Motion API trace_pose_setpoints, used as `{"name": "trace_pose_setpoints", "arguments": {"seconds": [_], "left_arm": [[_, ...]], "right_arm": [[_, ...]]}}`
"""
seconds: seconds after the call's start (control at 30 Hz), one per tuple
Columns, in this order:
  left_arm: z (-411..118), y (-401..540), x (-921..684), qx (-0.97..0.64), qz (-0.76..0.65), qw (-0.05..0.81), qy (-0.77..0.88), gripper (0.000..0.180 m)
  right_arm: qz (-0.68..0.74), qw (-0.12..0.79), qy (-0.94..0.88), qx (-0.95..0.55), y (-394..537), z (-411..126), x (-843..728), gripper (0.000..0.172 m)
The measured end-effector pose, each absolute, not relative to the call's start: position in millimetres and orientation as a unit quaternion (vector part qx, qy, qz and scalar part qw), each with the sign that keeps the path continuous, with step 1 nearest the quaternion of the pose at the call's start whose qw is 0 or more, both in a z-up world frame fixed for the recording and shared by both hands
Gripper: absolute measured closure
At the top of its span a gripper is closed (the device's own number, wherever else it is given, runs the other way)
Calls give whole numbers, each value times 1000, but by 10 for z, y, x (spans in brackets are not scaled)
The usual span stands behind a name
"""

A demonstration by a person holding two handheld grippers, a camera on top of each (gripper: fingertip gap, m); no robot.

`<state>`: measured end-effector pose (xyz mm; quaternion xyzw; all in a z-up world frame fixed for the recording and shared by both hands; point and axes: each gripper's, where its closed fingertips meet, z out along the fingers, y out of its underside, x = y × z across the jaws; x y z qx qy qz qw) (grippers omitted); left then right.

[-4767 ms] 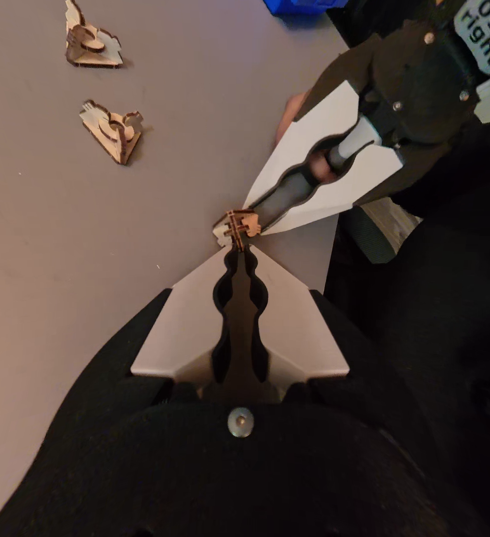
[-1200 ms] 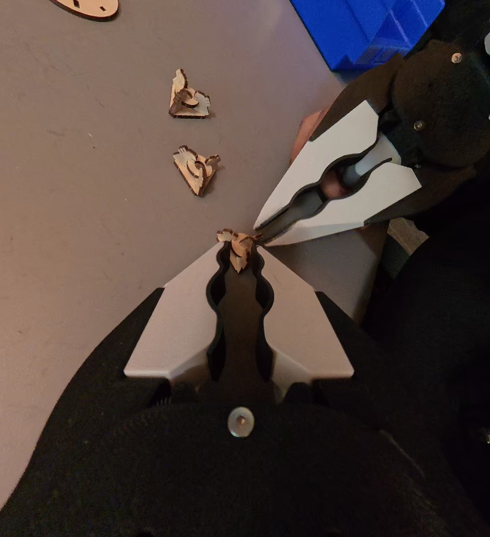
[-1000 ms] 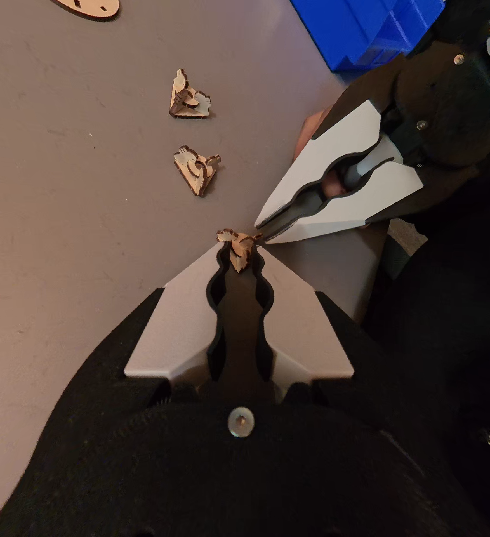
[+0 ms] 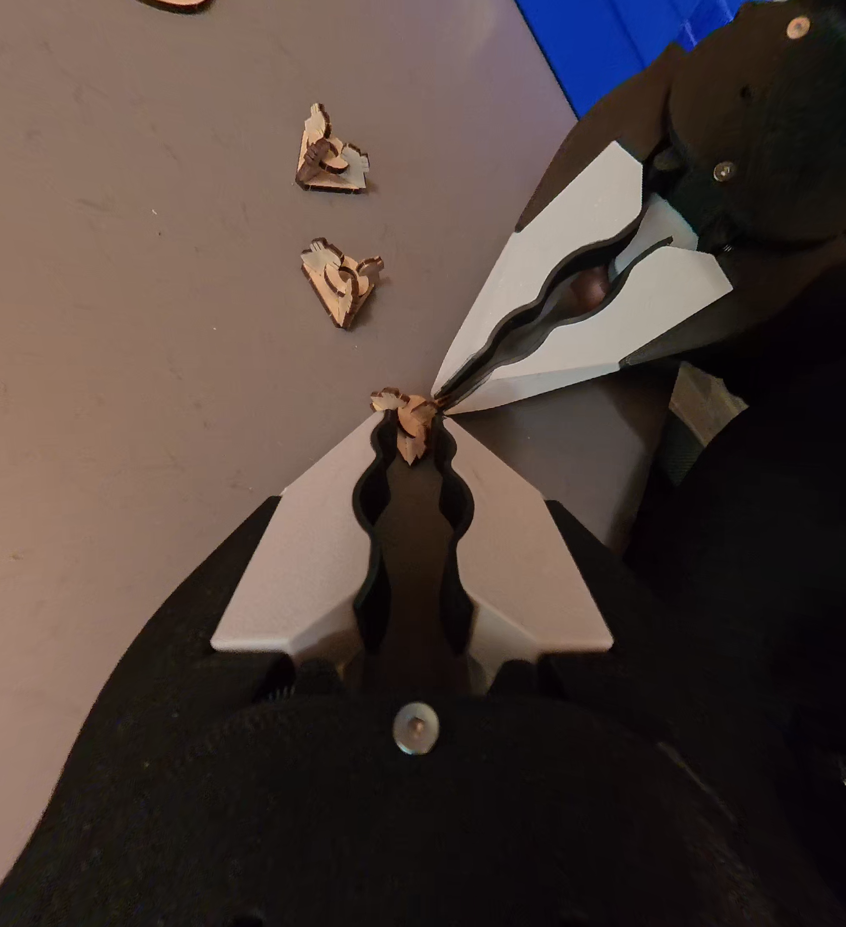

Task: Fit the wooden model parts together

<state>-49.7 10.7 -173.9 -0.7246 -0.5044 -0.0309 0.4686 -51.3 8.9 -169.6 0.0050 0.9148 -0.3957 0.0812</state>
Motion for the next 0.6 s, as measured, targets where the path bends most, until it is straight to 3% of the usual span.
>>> {"name": "trace_pose_setpoints", "arguments": {"seconds": [0.27,0.43,0.47,0.53,0.6], "left_arm": [[-1750,107,-497,-735,-14,460,-498,162],[-1737,71,-525,-728,-33,469,-499,164],[-1736,69,-522,-729,-30,469,-498,164],[-1737,68,-507,-735,-21,464,-494,164],[-1737,70,-496,-736,-19,464,-493,164]], "right_arm": [[-377,48,925,11,88,-1704,-525,171],[-408,-38,912,-7,46,-1714,-557,171],[-417,-55,907,-2,49,-1699,-586,168],[-443,-76,893,21,80,-1606,-668,148],[-506,-88,856,66,103,-1362,-792,146]]}}
